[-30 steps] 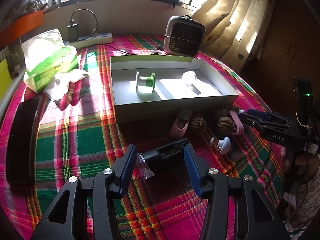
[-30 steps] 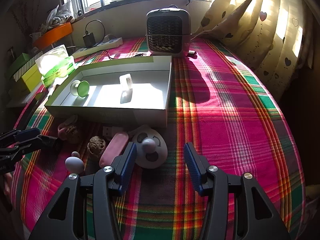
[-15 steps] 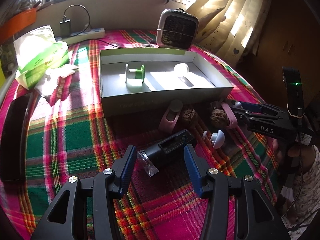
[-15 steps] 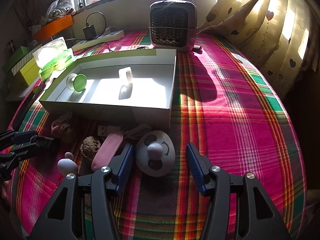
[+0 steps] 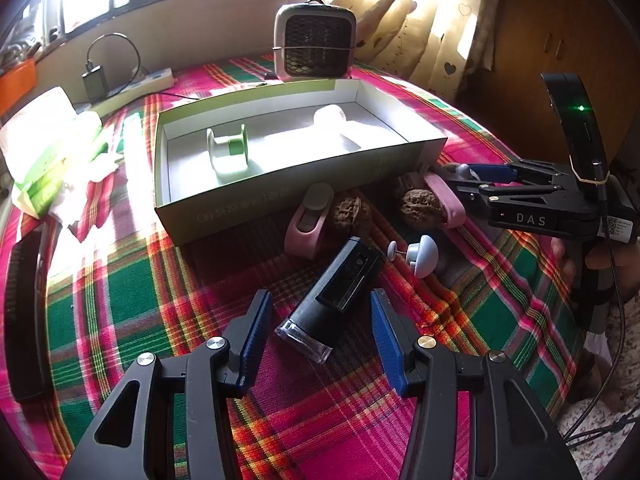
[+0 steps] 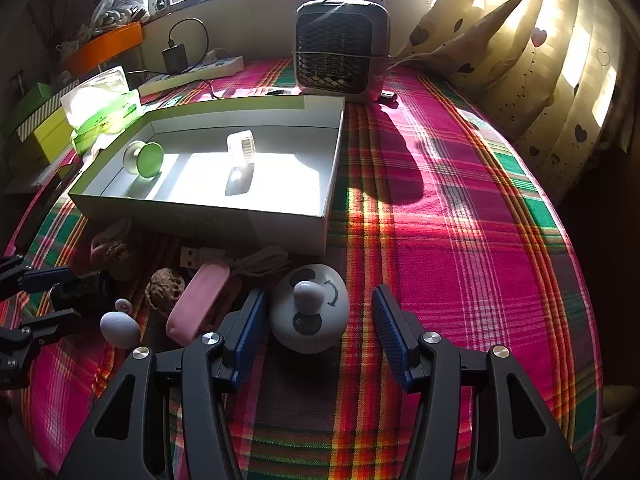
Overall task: Organize objects
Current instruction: 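Grasp the black rectangular device with left gripper while right gripper grasps the panda-face object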
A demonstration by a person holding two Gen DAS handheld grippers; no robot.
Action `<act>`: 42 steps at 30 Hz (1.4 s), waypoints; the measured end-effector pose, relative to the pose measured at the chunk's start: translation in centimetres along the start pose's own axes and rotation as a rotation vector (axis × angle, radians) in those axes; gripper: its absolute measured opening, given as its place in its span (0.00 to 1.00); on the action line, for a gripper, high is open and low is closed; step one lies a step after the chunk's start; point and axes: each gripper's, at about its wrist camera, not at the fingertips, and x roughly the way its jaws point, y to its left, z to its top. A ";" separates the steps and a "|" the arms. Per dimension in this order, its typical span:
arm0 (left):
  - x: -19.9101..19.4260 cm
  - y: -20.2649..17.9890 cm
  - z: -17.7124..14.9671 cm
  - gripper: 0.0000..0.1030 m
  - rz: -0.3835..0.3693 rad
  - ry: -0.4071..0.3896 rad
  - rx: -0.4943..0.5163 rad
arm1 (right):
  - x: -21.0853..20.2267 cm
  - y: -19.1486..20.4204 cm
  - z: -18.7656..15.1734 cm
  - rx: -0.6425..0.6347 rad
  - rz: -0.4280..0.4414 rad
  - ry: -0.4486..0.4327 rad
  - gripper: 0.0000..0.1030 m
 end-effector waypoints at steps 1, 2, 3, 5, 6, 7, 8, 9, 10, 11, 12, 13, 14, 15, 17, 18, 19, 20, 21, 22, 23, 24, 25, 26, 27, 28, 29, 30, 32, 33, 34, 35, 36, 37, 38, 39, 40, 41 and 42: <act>0.1 0.0 0.1 0.47 0.004 0.001 0.004 | 0.0 0.0 0.1 0.000 0.001 0.000 0.53; 0.1 -0.1 0.2 0.47 0.006 0.001 0.007 | 0.1 0.0 0.1 -0.001 0.001 0.001 0.53; 0.2 -0.2 0.2 0.47 0.008 0.000 0.011 | 0.1 0.0 0.1 -0.003 0.002 0.000 0.53; 0.2 -0.2 0.2 0.47 0.011 -0.002 0.015 | 0.1 0.0 0.2 -0.004 0.003 0.000 0.53; 0.3 -0.3 0.2 0.47 0.014 -0.003 0.020 | 0.2 0.0 0.2 -0.005 0.003 0.001 0.53; 0.3 -0.3 0.3 0.46 0.017 -0.004 0.022 | 0.2 0.0 0.3 -0.004 0.003 0.001 0.53; 0.4 -0.3 0.3 0.47 0.019 -0.005 0.020 | 0.2 0.0 0.3 -0.004 0.003 0.001 0.53; 0.4 -0.3 0.3 0.47 0.020 -0.007 0.019 | 0.2 0.0 0.3 -0.005 0.001 0.001 0.53; 0.4 -0.4 0.3 0.46 0.022 -0.008 0.020 | 0.2 0.0 0.3 -0.006 0.000 0.001 0.54; 0.5 -0.4 0.3 0.46 0.023 -0.010 0.019 | 0.3 0.0 0.4 -0.006 0.000 0.001 0.54; 0.5 -0.4 0.3 0.46 0.024 -0.011 0.019 | 0.3 0.0 0.4 -0.005 0.001 0.002 0.54; 0.5 -0.5 0.4 0.46 0.025 -0.012 0.019 | 0.3 0.0 0.4 -0.004 0.002 0.002 0.54; 0.6 -0.5 0.4 0.46 0.027 -0.012 0.019 | 0.3 0.0 0.4 -0.004 0.002 0.001 0.54; 0.6 -0.5 0.4 0.46 0.031 -0.011 0.020 | 0.3 0.1 0.4 -0.005 0.001 0.001 0.54; 0.6 -0.8 0.4 0.41 0.046 -0.012 0.027 | 0.3 0.1 0.4 -0.005 0.001 0.001 0.54; 0.6 -0.8 0.4 0.39 0.054 -0.015 0.028 | 0.3 0.1 0.4 -0.005 0.001 0.001 0.54; 0.6 -0.8 0.4 0.36 0.059 -0.016 0.027 | 0.3 0.1 0.4 -0.006 0.000 0.001 0.54; 0.6 -0.7 0.4 0.33 0.060 -0.017 0.022 | 0.3 0.1 0.4 -0.006 0.000 0.001 0.54; 0.6 -0.6 0.4 0.32 0.058 -0.018 0.016 | 0.3 0.1 0.4 -0.005 0.002 0.001 0.54; 0.6 -0.5 0.5 0.30 0.055 -0.019 0.011 | 0.2 0.1 0.3 -0.004 0.003 0.001 0.54; 0.6 -0.5 0.5 0.29 0.056 -0.020 0.008 | 0.2 0.1 0.3 -0.004 0.004 0.000 0.54; 0.7 -0.5 0.5 0.28 0.060 -0.020 0.007 | 0.2 0.0 0.3 -0.005 0.003 0.000 0.54; 0.7 -0.4 0.5 0.27 0.064 -0.020 0.006 | 0.2 0.0 0.3 -0.005 0.003 0.000 0.54; 0.7 -0.4 0.5 0.26 0.065 -0.021 0.004 | 0.2 0.0 0.3 -0.005 0.004 0.000 0.53; 0.7 -0.3 0.5 0.25 0.065 -0.022 -0.001 | 0.2 0.1 0.3 -0.004 0.004 0.000 0.53; 0.7 -0.3 0.5 0.24 0.066 -0.023 -0.005 | 0.2 0.1 0.3 -0.004 0.005 0.000 0.53; 0.7 -0.2 0.5 0.24 0.063 -0.023 -0.010 | 0.2 0.0 0.3 -0.003 0.005 -0.001 0.52; 0.7 -0.2 0.5 0.24 0.062 -0.024 -0.012 | 0.1 0.0 0.3 -0.002 0.006 -0.002 0.51; 0.7 -0.2 0.5 0.24 0.065 -0.025 -0.013 | 0.1 0.0 0.2 -0.002 0.005 -0.005 0.44; 0.7 -0.3 0.5 0.24 0.068 -0.025 -0.013 | 0.0 0.0 0.1 -0.004 0.007 -0.006 0.43; 0.7 -0.3 0.4 0.24 0.070 -0.026 -0.012 | 0.0 0.1 0.1 -0.005 0.009 -0.007 0.40; 0.7 -0.3 0.4 0.24 0.069 -0.026 -0.014 | 0.0 0.1 0.1 -0.006 0.009 -0.008 0.39; 0.7 -0.3 0.4 0.24 0.069 -0.027 -0.015 | 0.0 0.1 0.1 -0.005 0.010 -0.008 0.39; 0.7 -0.3 0.4 0.24 0.068 -0.027 -0.015 | 0.0 0.1 0.1 -0.004 0.011 -0.008 0.39; 0.7 -0.3 0.5 0.24 0.067 -0.028 -0.017 | -0.1 0.1 0.1 -0.002 0.012 -0.008 0.39; 0.7 -0.3 0.5 0.24 0.067 -0.028 -0.018 | -0.1 0.1 0.1 -0.002 0.012 -0.008 0.39; 0.6 -0.3 0.5 0.24 0.069 -0.028 -0.018 | -0.1 0.1 0.0 -0.002 0.012 -0.009 0.39; 0.7 -0.3 0.5 0.24 0.070 -0.029 -0.017 | -0.1 0.1 0.1 -0.002 0.012 -0.008 0.39; 0.7 -0.3 0.5 0.24 0.069 -0.028 -0.018 | -0.1 0.1 0.1 -0.002 0.012 -0.009 0.39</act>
